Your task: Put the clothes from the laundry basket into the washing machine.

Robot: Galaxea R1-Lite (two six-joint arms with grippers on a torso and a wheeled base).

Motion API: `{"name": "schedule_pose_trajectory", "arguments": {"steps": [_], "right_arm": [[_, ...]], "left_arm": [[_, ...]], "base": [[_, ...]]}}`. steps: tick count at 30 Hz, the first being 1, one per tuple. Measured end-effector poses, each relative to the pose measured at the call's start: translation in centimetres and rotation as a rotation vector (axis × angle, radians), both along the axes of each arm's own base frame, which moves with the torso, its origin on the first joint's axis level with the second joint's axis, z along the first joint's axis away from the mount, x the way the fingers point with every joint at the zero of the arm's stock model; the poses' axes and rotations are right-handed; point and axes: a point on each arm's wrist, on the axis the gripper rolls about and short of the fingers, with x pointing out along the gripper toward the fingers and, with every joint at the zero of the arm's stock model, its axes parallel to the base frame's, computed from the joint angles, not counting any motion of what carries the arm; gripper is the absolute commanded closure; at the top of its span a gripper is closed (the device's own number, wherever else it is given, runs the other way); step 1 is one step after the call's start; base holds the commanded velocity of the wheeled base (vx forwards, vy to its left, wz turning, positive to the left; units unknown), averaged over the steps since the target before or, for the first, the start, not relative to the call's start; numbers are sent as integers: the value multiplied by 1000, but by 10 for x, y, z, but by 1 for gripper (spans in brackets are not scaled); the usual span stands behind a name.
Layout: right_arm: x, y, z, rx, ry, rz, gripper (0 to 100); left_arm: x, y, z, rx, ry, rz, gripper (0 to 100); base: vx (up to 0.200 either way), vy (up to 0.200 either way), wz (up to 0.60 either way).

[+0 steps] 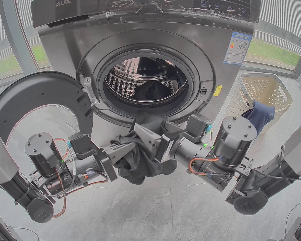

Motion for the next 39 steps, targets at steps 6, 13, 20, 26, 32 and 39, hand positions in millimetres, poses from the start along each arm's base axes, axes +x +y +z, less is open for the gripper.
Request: {"name": "schedule_pose_trajectory", "arguments": {"steps": [6,13,20,26,32,39], "right_arm": [[1,3,-23,-83,5,1,0],[4,3,-40,-152,5,0,0],[8,3,-47,-188,-5,-9,0],[7,7,-46,-175,-25,1,0],[5,13,-48,-171,-26,34,0],[24,21,-50,-159,-57,2,0]], "left_arm": [[10,5,15,-48,-47,103,100],[16,5,24,-77,-77,139,100],[20,3,31,-99,-103,182,100],[23,2,34,-108,-116,201,100],[27,1,35,-115,-124,216,100],[29,0,38,-122,-133,222,100]], "base": [[0,0,0],[0,0,0],[0,0,0],[0,0,0],[0,0,0],[0,0,0]]}}
